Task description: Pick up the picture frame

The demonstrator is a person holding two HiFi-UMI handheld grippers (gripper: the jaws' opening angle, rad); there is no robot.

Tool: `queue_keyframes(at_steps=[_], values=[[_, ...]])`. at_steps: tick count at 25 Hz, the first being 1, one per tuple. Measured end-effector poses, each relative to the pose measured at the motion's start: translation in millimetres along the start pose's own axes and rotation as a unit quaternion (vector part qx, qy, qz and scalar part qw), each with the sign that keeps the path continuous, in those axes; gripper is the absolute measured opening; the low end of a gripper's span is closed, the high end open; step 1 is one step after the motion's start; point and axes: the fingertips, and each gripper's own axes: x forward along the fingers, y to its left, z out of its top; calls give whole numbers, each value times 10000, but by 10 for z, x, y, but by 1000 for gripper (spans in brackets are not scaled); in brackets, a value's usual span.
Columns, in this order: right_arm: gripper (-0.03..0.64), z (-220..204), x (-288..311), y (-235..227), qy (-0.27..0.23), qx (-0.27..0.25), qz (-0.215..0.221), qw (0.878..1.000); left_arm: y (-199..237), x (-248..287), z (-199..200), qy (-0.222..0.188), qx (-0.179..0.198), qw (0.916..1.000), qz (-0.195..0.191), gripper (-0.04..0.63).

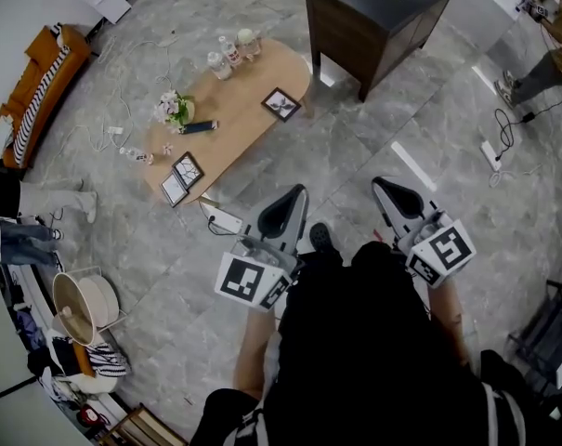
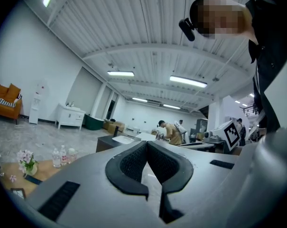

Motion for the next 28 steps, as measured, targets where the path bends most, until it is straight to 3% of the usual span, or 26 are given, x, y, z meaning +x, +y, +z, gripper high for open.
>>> queue_keyframes(at_steps=[13,20,28], values=[[13,-15,457,-223,98,97,155,9998,452,226,-66,161,-83,9997,156,14],[12,240,770,-644,-114,149,390,9991,653,576,98,231,5,9986,478,14],[12,480,1078,-1379,-224,112,754,9968,787,1321,351,155,141,9966,802,14]])
